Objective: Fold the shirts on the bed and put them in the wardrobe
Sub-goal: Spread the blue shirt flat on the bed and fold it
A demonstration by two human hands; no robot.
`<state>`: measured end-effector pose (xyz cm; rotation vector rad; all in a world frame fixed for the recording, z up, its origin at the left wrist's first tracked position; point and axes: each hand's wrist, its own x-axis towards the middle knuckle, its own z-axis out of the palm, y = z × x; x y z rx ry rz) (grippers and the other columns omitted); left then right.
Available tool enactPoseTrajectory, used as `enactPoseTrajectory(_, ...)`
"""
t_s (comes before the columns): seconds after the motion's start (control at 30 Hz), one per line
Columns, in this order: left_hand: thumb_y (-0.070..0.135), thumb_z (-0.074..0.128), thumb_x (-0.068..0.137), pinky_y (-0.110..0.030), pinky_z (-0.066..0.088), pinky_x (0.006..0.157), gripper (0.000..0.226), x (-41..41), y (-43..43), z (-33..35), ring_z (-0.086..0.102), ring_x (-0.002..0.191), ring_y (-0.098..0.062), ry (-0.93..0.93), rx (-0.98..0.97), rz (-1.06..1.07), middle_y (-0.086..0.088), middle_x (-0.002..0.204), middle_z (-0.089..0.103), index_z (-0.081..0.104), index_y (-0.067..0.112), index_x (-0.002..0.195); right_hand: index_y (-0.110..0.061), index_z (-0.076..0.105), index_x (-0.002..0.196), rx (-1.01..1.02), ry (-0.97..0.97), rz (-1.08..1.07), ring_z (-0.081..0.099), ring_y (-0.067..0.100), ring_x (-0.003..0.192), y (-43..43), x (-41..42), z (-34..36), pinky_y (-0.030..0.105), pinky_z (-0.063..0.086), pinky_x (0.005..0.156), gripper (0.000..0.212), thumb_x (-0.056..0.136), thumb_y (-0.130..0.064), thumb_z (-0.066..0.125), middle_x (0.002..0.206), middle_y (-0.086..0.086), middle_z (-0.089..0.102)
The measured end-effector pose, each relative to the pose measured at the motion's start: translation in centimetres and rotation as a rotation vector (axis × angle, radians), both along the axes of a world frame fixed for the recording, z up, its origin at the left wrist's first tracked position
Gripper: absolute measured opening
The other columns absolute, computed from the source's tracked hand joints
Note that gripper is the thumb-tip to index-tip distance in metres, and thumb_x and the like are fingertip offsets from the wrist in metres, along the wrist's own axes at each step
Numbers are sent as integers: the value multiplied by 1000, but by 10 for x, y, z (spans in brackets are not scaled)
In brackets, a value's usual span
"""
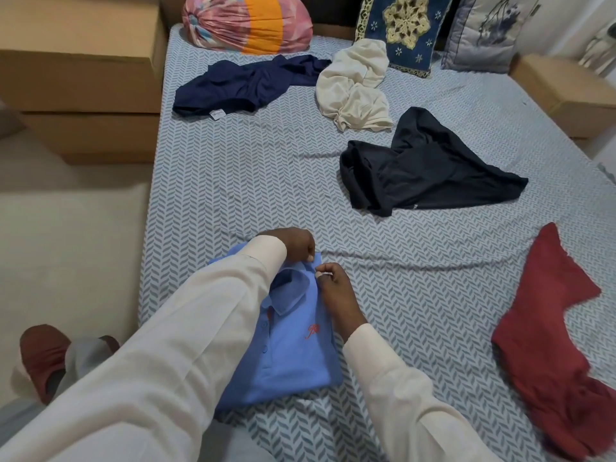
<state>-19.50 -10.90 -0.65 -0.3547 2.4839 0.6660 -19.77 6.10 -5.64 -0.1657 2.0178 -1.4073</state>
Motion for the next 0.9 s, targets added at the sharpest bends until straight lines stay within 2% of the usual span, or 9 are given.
enactPoseTrajectory(0.07,23,60,92,-36,48,85,16,-2,-2,1,60,96,-27,-4,-45,-22,-7,107,67,68,14,102,-12,60,102,-19,3,3,54,10,74,3,1,1,24,44,65,11,95,-12,51,90,1,62)
enactPoseTrajectory(0.17,25,60,93,-35,47,81,13,-4,-5,5,57,93,-24,-7,-20,-49,-3,102,63,67,18,102,-18,63,103,-61,-44,26,62,17,80,7,2,1,35,51,72,12,96,-18,53,96,10,69)
enactPoseTrajectory(0.23,27,59,95,-32,43,76,16,-4,-7,11,53,88,-22,-28,-10,-76,-1,96,59,66,17,105,-17,64,102,-85,-69,31,65,19,80,7,1,1,37,53,73,12,96,-18,54,94,11,71)
enactPoseTrajectory(0.33,30,61,94,-34,46,79,15,-7,-9,10,56,92,-24,12,-26,-56,-2,97,61,67,17,99,-15,67,99,-105,-137,35,67,22,83,7,0,0,42,56,79,14,95,-25,57,98,13,72)
enactPoseTrajectory(0.43,35,62,92,-41,46,89,14,-8,-7,1,55,100,-26,81,-99,15,0,101,59,61,25,83,-18,63,79,-11,-119,52,61,24,72,7,3,2,42,50,70,21,90,-36,62,81,12,68)
enactPoseTrajectory(0.53,37,60,93,-49,38,99,14,-8,2,-9,51,107,-27,109,-162,33,-2,107,57,61,24,88,-18,55,81,149,37,32,56,16,69,16,13,7,29,44,64,21,92,-36,62,77,-2,62)
enactPoseTrajectory(0.63,35,59,93,-49,42,95,16,-7,7,-19,55,102,-29,104,-118,43,-4,105,61,64,20,93,-19,49,80,304,130,143,53,9,64,37,27,12,26,38,57,26,91,-39,63,72,-8,56)
enactPoseTrajectory(0.77,34,60,92,-48,43,93,18,-6,9,-20,57,99,-30,111,-77,51,-5,102,64,67,18,93,-20,40,58,452,173,283,40,8,50,67,45,6,31,28,53,45,91,-40,64,51,-7,43)
enactPoseTrajectory(0.9,34,60,91,-49,38,95,22,-7,17,-23,51,109,-32,115,-168,47,-8,111,59,67,15,99,-20,36,59,566,236,370,40,10,51,89,56,1,32,28,53,47,93,-45,58,53,-4,40)
